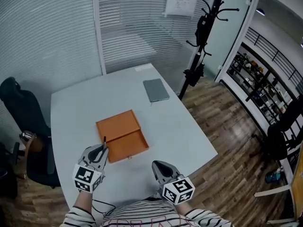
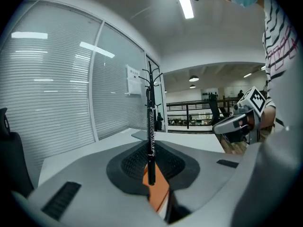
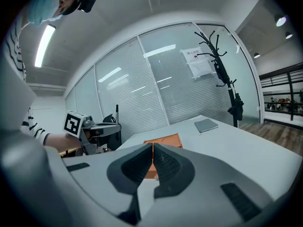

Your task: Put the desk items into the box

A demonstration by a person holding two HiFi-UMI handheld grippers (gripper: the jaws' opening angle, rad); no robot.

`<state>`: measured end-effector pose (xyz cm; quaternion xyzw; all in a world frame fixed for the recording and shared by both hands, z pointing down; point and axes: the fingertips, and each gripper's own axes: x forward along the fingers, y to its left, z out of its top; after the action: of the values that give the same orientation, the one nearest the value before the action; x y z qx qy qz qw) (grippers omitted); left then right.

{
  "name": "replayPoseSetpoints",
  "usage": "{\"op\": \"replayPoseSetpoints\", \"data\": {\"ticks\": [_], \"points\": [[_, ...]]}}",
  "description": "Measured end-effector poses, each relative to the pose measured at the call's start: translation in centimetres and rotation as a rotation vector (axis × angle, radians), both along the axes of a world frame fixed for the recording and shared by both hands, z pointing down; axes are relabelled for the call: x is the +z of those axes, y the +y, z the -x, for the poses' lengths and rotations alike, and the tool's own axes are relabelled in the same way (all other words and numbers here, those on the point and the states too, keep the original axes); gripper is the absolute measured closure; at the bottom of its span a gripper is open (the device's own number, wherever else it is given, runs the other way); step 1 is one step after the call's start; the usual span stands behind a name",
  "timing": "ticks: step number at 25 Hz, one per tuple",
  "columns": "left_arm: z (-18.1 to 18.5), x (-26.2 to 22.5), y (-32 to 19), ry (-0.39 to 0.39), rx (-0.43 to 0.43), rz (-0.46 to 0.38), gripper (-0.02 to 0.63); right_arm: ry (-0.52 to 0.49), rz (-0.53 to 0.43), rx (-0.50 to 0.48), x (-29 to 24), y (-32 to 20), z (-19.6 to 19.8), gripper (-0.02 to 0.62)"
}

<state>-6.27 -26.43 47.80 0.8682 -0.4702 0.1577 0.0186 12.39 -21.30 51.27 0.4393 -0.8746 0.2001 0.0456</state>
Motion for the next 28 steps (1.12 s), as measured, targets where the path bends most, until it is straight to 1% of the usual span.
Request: {"op": "replayPoseSetpoints", "data": {"ticks": [9, 13, 21, 28], "points": [[-2.9, 2.3, -4.2, -0.178, 0.064, 0.023, 0.549, -0.021, 0.001, 0.0, 0.2, -1.9, -2.3, 0.569], [-3.7, 4.0, -5.6, -0.249, 0.082, 0.052, 0.549, -0.025, 0.004, -0.007, 0.4, -2.5, -2.9, 0.569], [-3.9, 8.2, -7.7, -0.345, 0.09, 0.133, 0.549, -0.024, 0.01, -0.015, 0.8, -3.4, -3.5, 0.569], [-4.0, 12.6, -8.0, -0.401, 0.096, 0.249, 0.551, -0.018, 0.02, -0.017, 1.3, -3.5, -4.0, 0.569]]}}
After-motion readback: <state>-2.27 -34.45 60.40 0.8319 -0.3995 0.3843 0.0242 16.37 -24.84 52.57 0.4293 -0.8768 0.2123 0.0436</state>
